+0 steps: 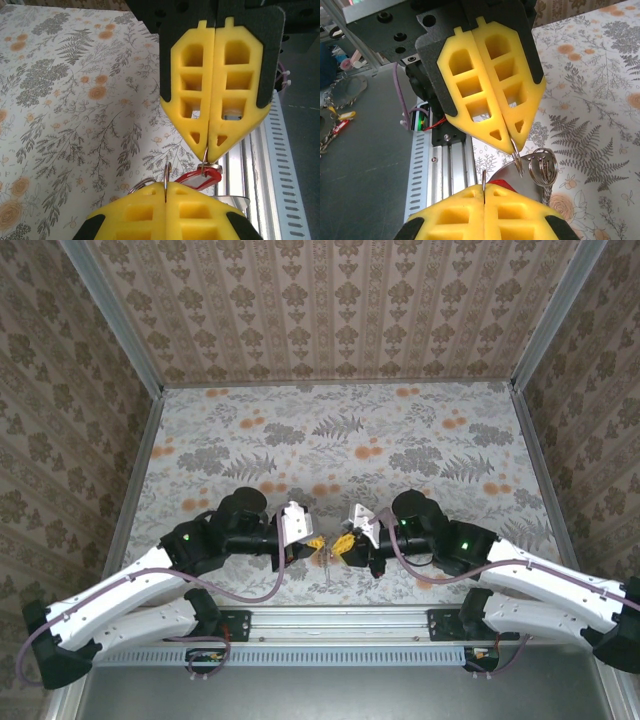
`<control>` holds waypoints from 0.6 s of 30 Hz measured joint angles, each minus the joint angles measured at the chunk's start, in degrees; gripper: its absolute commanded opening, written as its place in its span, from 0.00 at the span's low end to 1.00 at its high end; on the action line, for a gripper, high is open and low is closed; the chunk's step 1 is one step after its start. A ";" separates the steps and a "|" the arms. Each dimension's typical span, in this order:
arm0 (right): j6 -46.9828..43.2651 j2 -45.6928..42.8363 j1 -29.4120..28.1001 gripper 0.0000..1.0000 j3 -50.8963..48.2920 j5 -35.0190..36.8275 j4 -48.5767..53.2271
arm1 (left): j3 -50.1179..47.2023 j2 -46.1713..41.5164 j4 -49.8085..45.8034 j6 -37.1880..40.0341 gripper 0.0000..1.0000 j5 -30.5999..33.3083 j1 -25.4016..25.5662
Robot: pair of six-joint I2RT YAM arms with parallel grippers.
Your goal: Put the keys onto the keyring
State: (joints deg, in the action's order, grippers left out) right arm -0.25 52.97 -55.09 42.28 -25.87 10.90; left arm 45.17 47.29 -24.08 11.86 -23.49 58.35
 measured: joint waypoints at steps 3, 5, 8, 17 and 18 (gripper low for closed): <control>0.17 0.39 -0.22 0.00 0.04 0.22 -0.07 | 0.00 0.00 -0.02 0.04 0.00 0.31 0.48; 0.26 0.57 -0.33 0.00 0.09 0.59 -0.35 | 0.00 0.00 -0.02 0.22 0.00 0.39 0.63; 0.61 1.09 -0.37 0.00 0.22 1.22 -0.59 | 0.00 0.00 -0.02 0.44 0.00 0.96 1.05; 2.45 1.36 -0.57 0.00 0.22 3.41 -1.77 | 0.00 0.00 -0.07 1.27 0.00 3.45 2.12; 2.71 1.36 -0.57 0.00 0.22 3.65 -1.79 | 0.00 0.00 -0.07 1.31 0.00 3.85 2.29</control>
State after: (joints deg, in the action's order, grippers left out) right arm 2.46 54.33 -55.66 42.50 -22.22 9.10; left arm 45.17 47.29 -24.14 13.17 -19.64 60.64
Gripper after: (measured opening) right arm 0.068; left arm 0.047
